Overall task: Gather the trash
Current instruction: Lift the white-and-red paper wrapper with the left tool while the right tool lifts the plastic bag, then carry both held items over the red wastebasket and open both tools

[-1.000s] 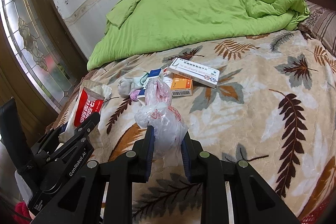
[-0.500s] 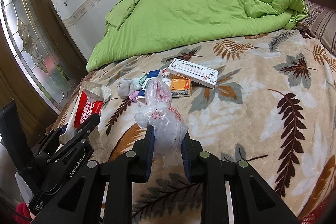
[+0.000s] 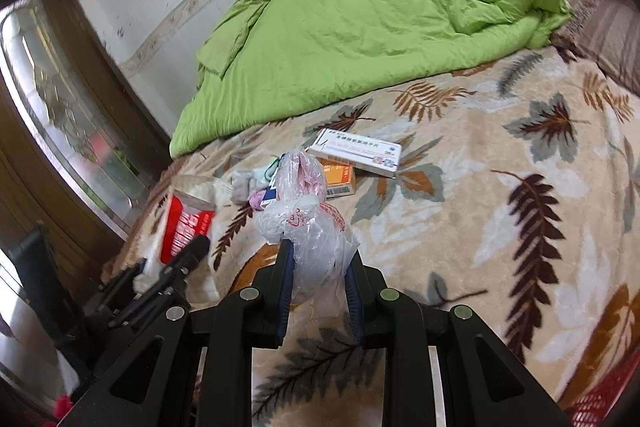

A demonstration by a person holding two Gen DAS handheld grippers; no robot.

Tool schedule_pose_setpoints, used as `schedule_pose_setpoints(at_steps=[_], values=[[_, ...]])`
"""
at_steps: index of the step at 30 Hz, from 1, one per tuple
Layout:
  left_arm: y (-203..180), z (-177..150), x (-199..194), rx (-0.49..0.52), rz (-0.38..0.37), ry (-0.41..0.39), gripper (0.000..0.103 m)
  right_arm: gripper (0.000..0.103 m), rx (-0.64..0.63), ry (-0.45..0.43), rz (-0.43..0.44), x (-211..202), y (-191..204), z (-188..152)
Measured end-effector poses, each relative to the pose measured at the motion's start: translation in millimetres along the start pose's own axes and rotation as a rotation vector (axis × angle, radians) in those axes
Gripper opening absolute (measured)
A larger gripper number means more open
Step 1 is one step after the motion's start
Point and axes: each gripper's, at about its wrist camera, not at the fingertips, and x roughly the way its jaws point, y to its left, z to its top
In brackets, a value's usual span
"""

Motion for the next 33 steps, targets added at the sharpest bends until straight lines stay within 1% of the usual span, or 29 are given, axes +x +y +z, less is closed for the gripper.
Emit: schedule_pose_setpoints(at_steps=[2,4,7,9,13,18,26,33], values=[[-11,1,-5,0.003,-0.049,0.006,0.034,0.026,0.023,-0.003,0.004,-14,-8,0],[-22,3,-9,0.037,-0.038,0.004,0.034,0.026,0.035,-0.009,0.003,-26,-14,-2],[-42,5,-18,0.09,-0.003,0.001,0.034,0.026,0.061,-0.012,0.005,-42,-23,-7],[-50,7,-23,0.098,0.01,0.009,0.034,0.026,0.067,-0.017,0.002,-52,-25,-10],[-53,11,-32,0.097,0.036,0.011,0.034,0.026,0.071,-0.029,-0.003,-64,-28,-14],[-43,18,-45,0.091,0.109,0.004,0.034,0.026,0.069,-0.036,0.008,-69,-26,-15],[-7,29,-62,0.051,0.218,-0.035,0.034,0.026,0.032,-0.028,0.042,-67,-7,-18],[13,32,-75,0.032,0.266,-0.059,0.034,0.026,0.007,-0.021,0.059,-65,7,-20]])
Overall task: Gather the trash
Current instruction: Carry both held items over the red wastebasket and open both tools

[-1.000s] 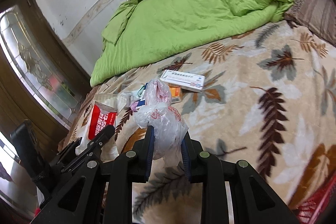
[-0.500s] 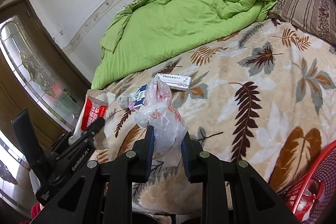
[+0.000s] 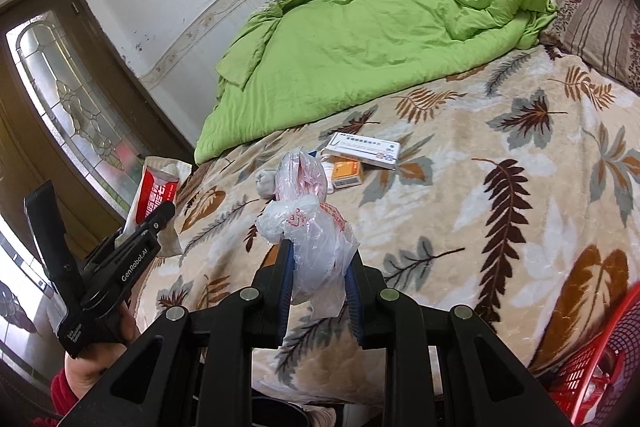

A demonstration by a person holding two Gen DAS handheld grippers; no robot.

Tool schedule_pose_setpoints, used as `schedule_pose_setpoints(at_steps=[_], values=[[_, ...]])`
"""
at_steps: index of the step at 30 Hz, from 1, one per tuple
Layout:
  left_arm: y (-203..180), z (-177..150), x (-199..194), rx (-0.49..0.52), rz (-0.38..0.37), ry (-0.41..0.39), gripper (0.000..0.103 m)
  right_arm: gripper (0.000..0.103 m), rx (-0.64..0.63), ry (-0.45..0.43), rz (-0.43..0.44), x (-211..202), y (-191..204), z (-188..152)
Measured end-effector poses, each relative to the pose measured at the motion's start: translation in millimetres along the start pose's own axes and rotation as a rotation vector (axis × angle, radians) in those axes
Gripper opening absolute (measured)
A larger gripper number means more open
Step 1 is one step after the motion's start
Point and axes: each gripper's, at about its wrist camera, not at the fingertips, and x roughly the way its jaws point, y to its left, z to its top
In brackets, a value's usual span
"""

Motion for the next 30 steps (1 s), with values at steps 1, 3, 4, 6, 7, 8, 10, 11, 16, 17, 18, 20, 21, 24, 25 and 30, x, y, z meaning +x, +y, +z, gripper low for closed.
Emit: schedule_pose_setpoints(at_steps=[1,3,4,6,7,8,10,11,16,17,18,20,21,24,25,30], values=[[1,0,1,0.0,0.002,0.0,0.034,0.026,-0.003,0.001,0.002,0,2,0],[3,0,-1,-0.002,0.008,-0.002,0.034,0.026,-0.007,0.002,0.005,0,4,-1],[5,0,-2,-0.001,0.011,-0.003,0.034,0.026,-0.009,0.003,0.007,0,5,-1],[6,0,-4,-0.001,0.015,-0.006,0.034,0.026,-0.014,0.002,0.01,-1,8,-2],[6,0,-5,-0.001,0.019,-0.007,0.034,0.026,-0.016,0.002,0.011,-2,9,-2],[7,0,-6,0.0,0.021,-0.009,0.034,0.026,-0.017,0.003,0.013,-2,9,-2],[6,1,-8,-0.002,0.024,-0.012,0.034,0.026,-0.019,0.002,0.015,-3,11,-2],[6,1,-9,-0.002,0.024,-0.013,0.034,0.026,-0.019,0.002,0.016,-3,11,-3],[1,2,-15,0.0,0.0,-0.015,0.034,0.026,-0.02,-0.008,0.02,-10,14,-3],[0,2,-17,-0.004,-0.016,-0.016,0.034,0.026,-0.019,-0.012,0.02,-12,13,-3],[-3,2,-19,-0.005,-0.035,-0.016,0.034,0.026,-0.016,-0.016,0.018,-16,12,-3],[-14,3,-26,0.001,-0.123,-0.012,0.034,0.026,-0.011,-0.021,0.006,-23,7,-4],[-21,3,-28,0.005,-0.174,-0.005,0.034,0.026,-0.008,-0.024,-0.002,-28,3,-4],[-46,1,-36,0.017,-0.349,0.033,0.034,0.026,0.019,-0.035,-0.043,-49,-16,-8],[-58,0,-38,0.026,-0.413,0.053,0.034,0.026,0.032,-0.04,-0.058,-56,-23,-9],[-127,-9,-49,0.111,-0.678,0.144,0.034,0.026,0.129,-0.076,-0.174,-109,-79,-27]])
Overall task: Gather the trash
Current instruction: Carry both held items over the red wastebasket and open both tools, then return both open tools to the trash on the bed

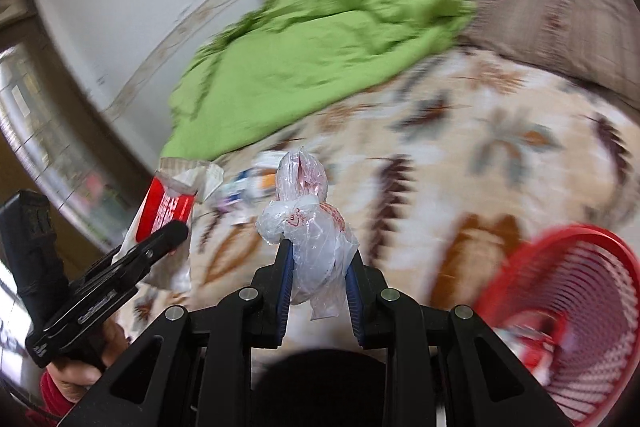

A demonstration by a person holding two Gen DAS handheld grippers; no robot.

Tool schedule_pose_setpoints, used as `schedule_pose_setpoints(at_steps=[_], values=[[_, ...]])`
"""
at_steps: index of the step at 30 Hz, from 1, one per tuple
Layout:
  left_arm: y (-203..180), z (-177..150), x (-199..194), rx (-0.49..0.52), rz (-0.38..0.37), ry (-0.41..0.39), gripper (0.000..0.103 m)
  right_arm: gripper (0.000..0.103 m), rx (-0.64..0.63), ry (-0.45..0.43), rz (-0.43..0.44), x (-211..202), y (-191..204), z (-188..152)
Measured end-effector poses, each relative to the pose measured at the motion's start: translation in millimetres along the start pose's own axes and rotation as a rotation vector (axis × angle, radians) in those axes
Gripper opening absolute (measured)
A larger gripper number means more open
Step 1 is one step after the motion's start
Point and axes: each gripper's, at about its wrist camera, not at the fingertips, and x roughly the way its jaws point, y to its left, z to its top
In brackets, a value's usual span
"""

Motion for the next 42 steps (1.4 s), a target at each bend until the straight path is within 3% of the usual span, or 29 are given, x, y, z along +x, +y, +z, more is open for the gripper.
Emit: schedule_pose_setpoints(at_steps=[6,11,14,15,17,19,22,29,42], values=[[-76,-1,39,0.068,-0.248,0.133,0.034,0.026,0.127,-0.04,-0.166,-55,-78,-14],[-135,-10,69,0.137,-0.355,0.227,0.035,0.027,0.201,-0.057,-0.261,-83,-121,-23],[-163,-16,80,0.17,-0.375,0.259,0.035,0.029,0.228,-0.057,-0.289,-90,-135,-28],[-170,-17,83,0.181,-0.382,0.262,0.036,0.029,0.239,-0.055,-0.299,-90,-138,-29],[-178,-19,87,0.206,-0.385,0.268,0.054,0.039,0.256,-0.054,-0.318,-90,-144,-31],[-179,-20,85,0.208,-0.381,0.259,0.062,0.043,0.266,-0.058,-0.325,-89,-146,-30],[-174,-15,82,0.204,-0.391,0.253,0.062,0.047,0.257,-0.064,-0.345,-89,-145,-28],[-122,-3,72,0.118,-0.315,0.212,0.062,0.053,0.215,-0.044,-0.292,-70,-126,-20],[28,2,54,-0.1,-0.044,0.13,0.062,0.055,-0.017,0.081,-0.12,28,-18,10]])
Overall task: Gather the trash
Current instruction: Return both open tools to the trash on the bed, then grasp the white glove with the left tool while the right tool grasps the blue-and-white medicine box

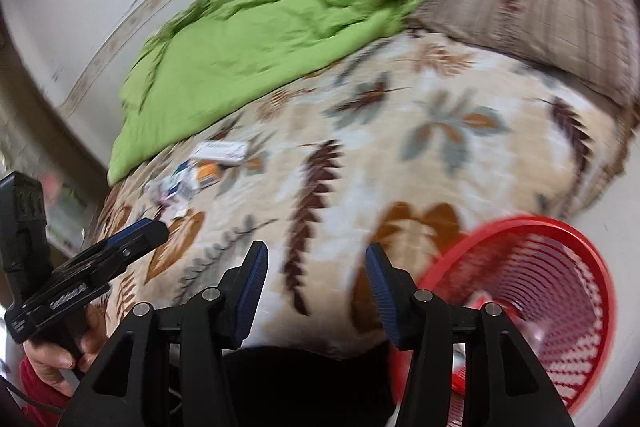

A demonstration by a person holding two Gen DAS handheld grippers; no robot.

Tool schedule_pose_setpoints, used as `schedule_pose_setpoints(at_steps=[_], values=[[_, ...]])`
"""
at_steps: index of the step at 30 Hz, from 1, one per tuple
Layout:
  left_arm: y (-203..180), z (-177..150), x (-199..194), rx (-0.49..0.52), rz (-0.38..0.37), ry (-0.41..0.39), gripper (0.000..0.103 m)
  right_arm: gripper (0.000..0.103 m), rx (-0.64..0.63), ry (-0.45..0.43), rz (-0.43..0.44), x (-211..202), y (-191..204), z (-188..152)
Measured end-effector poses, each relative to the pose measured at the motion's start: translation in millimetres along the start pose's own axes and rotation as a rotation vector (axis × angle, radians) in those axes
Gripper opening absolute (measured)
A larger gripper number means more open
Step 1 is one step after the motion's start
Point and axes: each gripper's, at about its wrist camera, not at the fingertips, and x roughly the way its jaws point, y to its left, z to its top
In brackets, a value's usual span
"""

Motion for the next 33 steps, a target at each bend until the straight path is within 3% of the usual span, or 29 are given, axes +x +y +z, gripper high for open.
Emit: schedule_pose_setpoints(at_steps=[8,14,17,21,26,27,28,29,30,32,33], values=[[122,9,-15,-0.213,0.178,-0.047,0.062,0.055,-0.124,0.088,0.102,62,75,16],[209,33,-14,-0.294,0.312,-0.047,0.062,0.055,-0.192,0.136,0.167,107,130,27],[253,49,4,-0.355,0.332,-0.019,0.062,0.055,-0.2,0.143,0.191,127,150,31],[286,65,39,-0.364,0.354,0.025,0.062,0.055,-0.198,0.171,0.198,149,161,34],[311,66,89,-0.401,0.307,0.109,0.062,0.055,-0.182,0.196,0.204,168,164,43],[313,65,95,-0.402,0.326,0.112,0.062,0.055,-0.18,0.201,0.208,173,167,46],[315,65,99,-0.404,0.343,0.108,0.057,0.055,-0.178,0.206,0.211,177,169,48],[317,63,104,-0.411,0.329,0.107,0.046,0.055,-0.178,0.211,0.215,183,173,52],[318,63,106,-0.418,0.331,0.099,0.045,0.055,-0.179,0.213,0.218,187,176,53],[318,62,101,-0.425,0.329,0.065,0.031,0.055,-0.191,0.221,0.227,200,186,58],[315,62,95,-0.416,0.34,0.049,0.03,0.056,-0.195,0.225,0.23,207,192,61]])
